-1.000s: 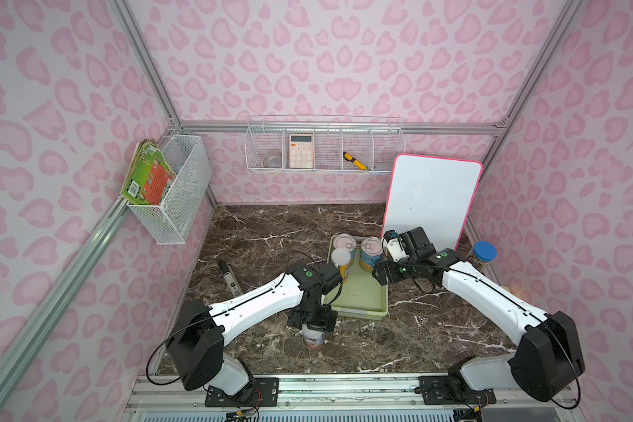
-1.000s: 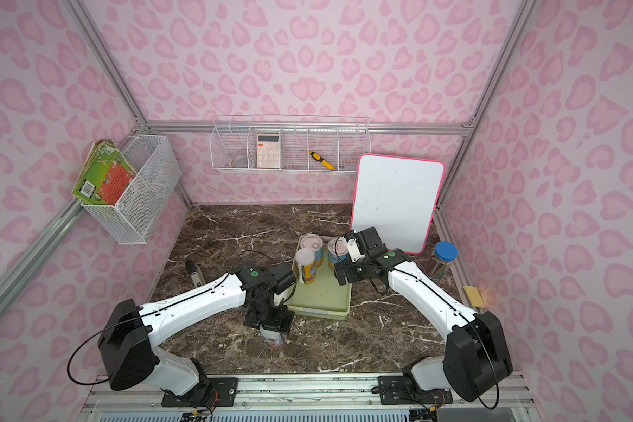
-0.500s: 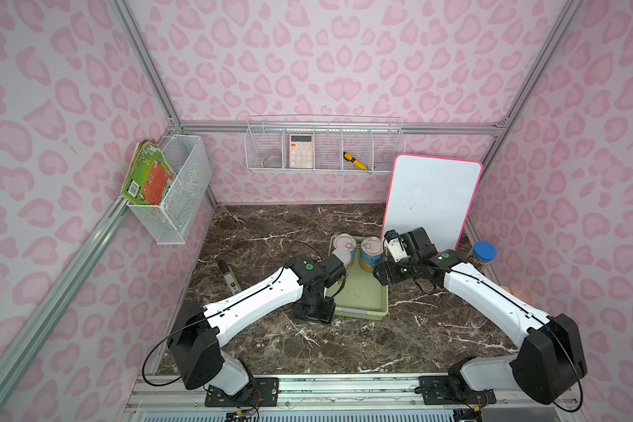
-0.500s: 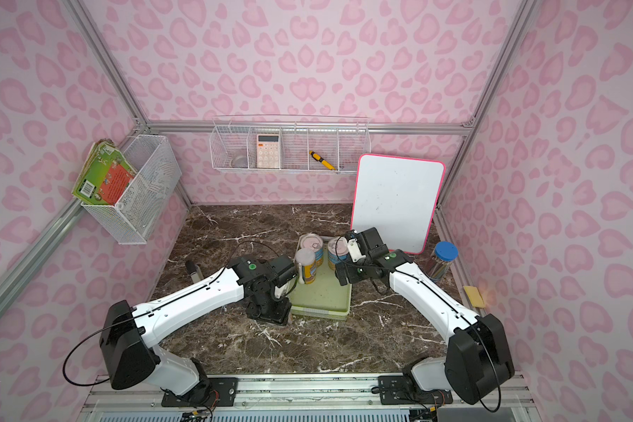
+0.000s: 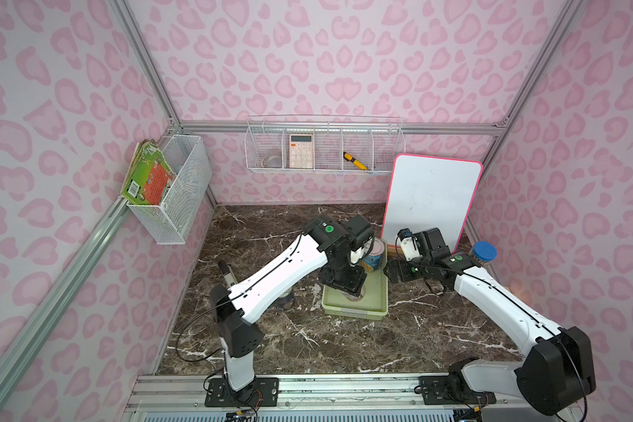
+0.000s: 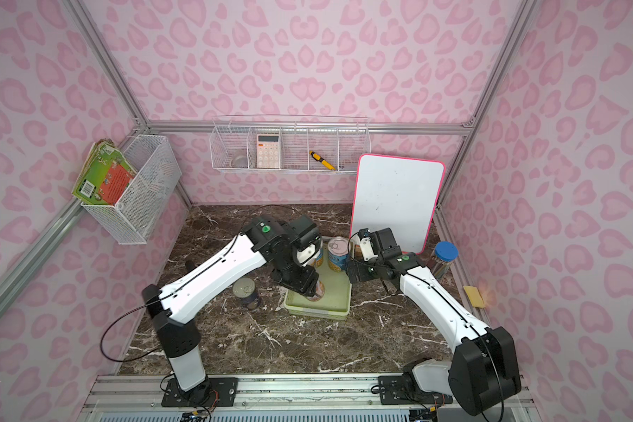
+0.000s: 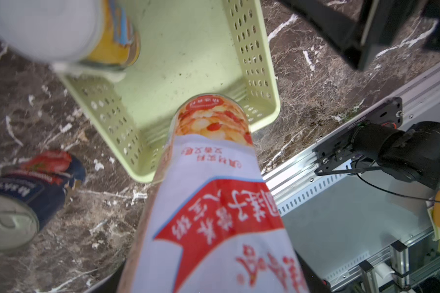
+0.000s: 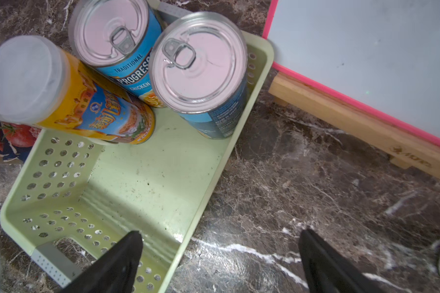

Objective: Put the canned food in the basket
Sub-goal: Place the canned food in the basket.

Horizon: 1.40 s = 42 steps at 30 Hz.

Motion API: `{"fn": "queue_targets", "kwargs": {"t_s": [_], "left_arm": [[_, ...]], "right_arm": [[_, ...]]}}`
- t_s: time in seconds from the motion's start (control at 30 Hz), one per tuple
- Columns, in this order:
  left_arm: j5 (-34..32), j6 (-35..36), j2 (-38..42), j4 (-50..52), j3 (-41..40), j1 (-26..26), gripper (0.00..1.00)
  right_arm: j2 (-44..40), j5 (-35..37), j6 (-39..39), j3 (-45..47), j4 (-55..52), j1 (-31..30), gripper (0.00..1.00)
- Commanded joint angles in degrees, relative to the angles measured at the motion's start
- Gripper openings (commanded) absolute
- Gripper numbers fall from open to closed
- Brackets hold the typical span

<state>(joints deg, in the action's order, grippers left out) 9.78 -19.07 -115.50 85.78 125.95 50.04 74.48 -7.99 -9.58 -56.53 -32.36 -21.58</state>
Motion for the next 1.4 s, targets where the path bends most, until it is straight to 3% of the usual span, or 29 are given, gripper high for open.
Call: {"fn": "queue_targets", "kwargs": {"t_s": [0.0,0.1,0.3,0.93,1.07,1.17,1.23,1.37], "left_arm": [[2.02,6.82,-5.4,0.54,3.57,-0.53,0.11],[-2.75,7.73,-10.62,0.61,8.94,-1.12,0.11],[-3.17,8.51,-16.96,-0.12,16.37,-3.46,0.09],[-12.63,11.94,-27.88,-0.08,23.63,-0.82,0.08],[-12.16,12.46,-28.46,-0.85,23.65,-0.82,0.26],[-11.68,12.63,-28.72,-1.56,23.64,-0.76,0.46],[-11.02,13.02,-28.95,-1.8,23.73,-0.73,0.51],[-11.51,13.0,-28.86,-2.41,23.73,-0.74,0.7]], "right_arm": [[-1.09,-0.41,-1.04,1.96,0.93,1.68,0.99],[-2.3,-2.06,-1.4,3.98,2.56,2.07,0.99],[-1.8,-1.99,-0.52,5.13,2.94,2.19,0.99],[-2.45,-4.17,-0.87,8.72,6.51,2.34,0.99],[-2.48,-4.49,-0.87,8.9,6.47,2.26,0.99],[-2.41,-4.58,-0.89,8.92,6.51,2.28,0.99],[-2.34,-4.63,-0.94,9.07,6.53,2.33,0.99],[-1.88,-5.45,-0.94,9.23,6.75,2.34,0.99]]}}
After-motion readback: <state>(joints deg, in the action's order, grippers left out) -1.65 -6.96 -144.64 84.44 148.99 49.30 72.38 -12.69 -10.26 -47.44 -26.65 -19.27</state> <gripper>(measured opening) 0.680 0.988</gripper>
